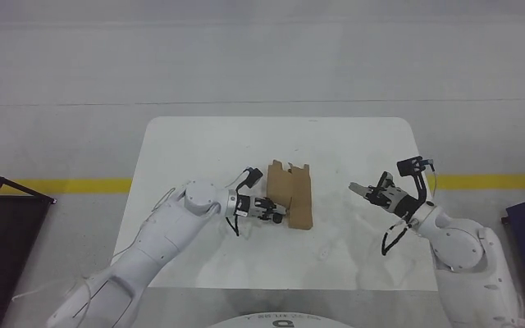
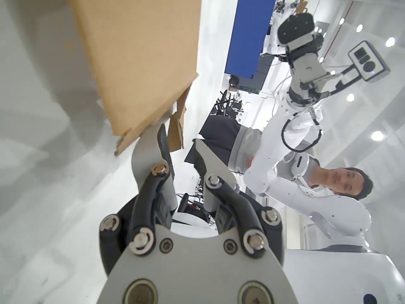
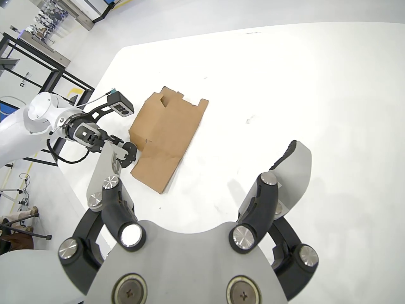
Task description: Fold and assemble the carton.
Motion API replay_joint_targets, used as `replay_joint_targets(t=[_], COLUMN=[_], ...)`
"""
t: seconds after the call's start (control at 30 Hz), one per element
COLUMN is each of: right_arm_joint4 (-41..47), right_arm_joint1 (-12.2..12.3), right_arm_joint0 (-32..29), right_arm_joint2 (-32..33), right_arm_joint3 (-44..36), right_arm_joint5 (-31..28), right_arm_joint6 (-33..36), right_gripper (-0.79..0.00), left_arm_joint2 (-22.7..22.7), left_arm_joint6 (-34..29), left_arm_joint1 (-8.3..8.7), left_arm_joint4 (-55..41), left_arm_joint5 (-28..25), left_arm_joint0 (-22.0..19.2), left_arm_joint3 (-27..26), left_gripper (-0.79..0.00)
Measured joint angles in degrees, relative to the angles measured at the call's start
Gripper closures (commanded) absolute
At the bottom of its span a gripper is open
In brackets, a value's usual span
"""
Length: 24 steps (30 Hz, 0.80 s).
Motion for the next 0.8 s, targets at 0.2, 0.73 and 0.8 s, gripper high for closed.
replay_joint_targets(t=[0.2,0.73,0.8], right_arm_joint4=[0.01,0.01,0.01], right_arm_joint1=[0.00,0.00,0.00], right_arm_joint0=[0.00,0.00,0.00], right_arm_joint2=[0.00,0.00,0.00], right_arm_joint3=[0.00,0.00,0.00], right_arm_joint5=[0.00,0.00,0.00], right_arm_joint6=[0.00,0.01,0.01], right_gripper=[-0.785,-0.785,-0.785], left_arm_joint2=[-0.39,3.46,3.96], left_arm_joint6=[0.32,3.38,2.58], left_arm_joint1=[0.30,-1.16,-1.53], left_arm_joint4=[1.09,1.82,0.48], left_arm_joint5=[0.14,4.67,4.81], left_arm_joint0=[0.45,-0.55,-1.05], left_arm_joint3=[-1.09,-1.93,-0.84], left_gripper=[-0.785,-0.785,-0.785])
